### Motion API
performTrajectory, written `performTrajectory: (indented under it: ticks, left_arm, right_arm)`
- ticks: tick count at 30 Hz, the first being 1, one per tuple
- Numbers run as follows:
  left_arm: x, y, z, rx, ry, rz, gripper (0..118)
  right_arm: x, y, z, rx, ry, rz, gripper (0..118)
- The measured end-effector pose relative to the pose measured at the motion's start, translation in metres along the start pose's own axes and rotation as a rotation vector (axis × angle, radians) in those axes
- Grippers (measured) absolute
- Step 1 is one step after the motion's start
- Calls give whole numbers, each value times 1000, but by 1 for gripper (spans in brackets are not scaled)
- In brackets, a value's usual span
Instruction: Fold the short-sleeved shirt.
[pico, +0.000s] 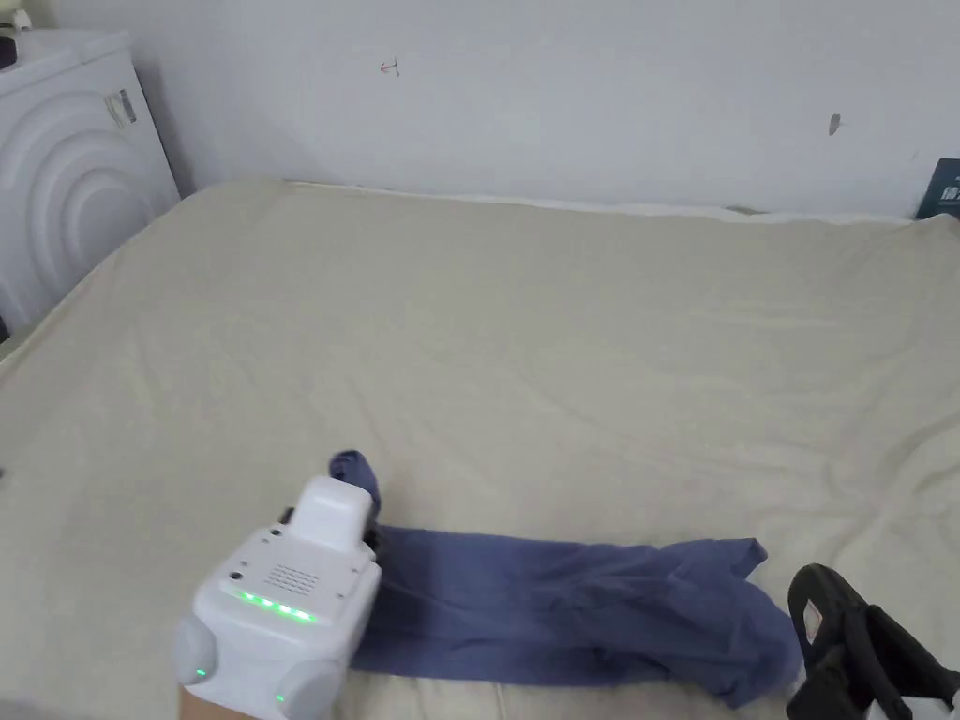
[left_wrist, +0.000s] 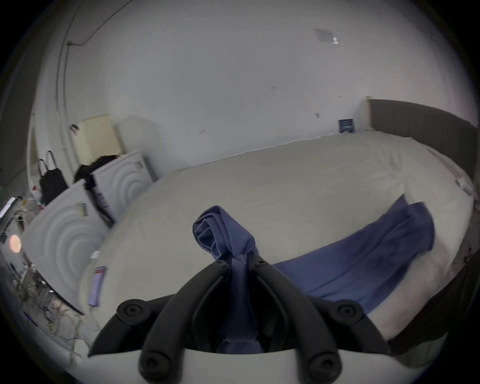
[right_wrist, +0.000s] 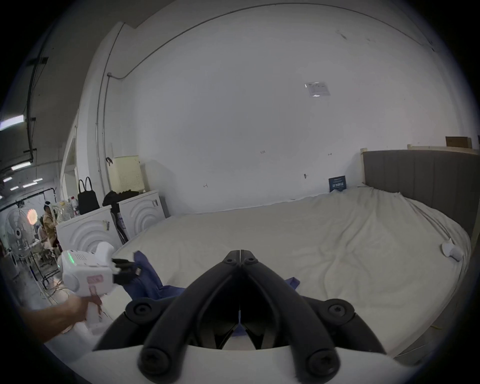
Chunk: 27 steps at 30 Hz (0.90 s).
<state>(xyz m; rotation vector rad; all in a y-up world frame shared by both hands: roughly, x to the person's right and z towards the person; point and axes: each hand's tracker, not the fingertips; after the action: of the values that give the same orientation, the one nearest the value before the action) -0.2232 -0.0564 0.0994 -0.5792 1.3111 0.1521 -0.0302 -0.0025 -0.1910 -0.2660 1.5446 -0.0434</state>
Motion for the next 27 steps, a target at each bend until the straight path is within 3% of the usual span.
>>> performTrajectory:
  ticks: [3,6,8,9,10,11,12,15,18,22,23,24,25,26,27]
  left_arm:
    - [46,-13,-27,-39,-72,-26,10]
    - [81,-27,-49,-74,-94,-24,10]
    - [97,-42,-67,-102,-89,-31,14]
    - [101,-47,-76,-113,-92,-32,27]
    - [104,-51,-81,-118,-88,-24,74]
    - [106,-58,-84,-130,-102,33,110]
    - [105,-60,-83,-155,-127,89,118]
    - [94,-65,-32,-28,-158,154,117]
    - [73,-69,19,148,-48,160,117]
    - [37,-55,33,162,141,104,117]
    - [30,-54,21,132,174,93,114]
    - [28,-54,11,107,197,85,95]
    - [27,-55,3,101,210,69,17]
    - [31,-59,-11,47,209,65,0]
    - [39,-65,-21,85,222,58,0]
  right_arm:
    - [9,2,9,-1,-31,-14,0]
    - [21,1,20,3,-5,-167,0]
    - [23,3,24,-1,-18,-152,0]
    - [22,3,26,3,-30,-125,0]
    - [22,3,26,-2,-29,-98,0]
    - [21,3,26,-13,-30,-81,0]
    - [18,3,26,-16,-31,-81,0]
    - [12,-2,23,-22,-7,-99,0]
    - [3,-6,17,-40,20,-96,0]
    - [-6,-8,10,-52,50,-87,0]
    - [-7,-8,9,-53,55,-86,0]
    - [-8,-8,7,-57,61,-84,0]
    - [-8,-8,6,-59,64,-84,0]
    - [-8,-8,6,-60,64,-87,0]
    - [-7,-8,6,-56,65,-92,0]
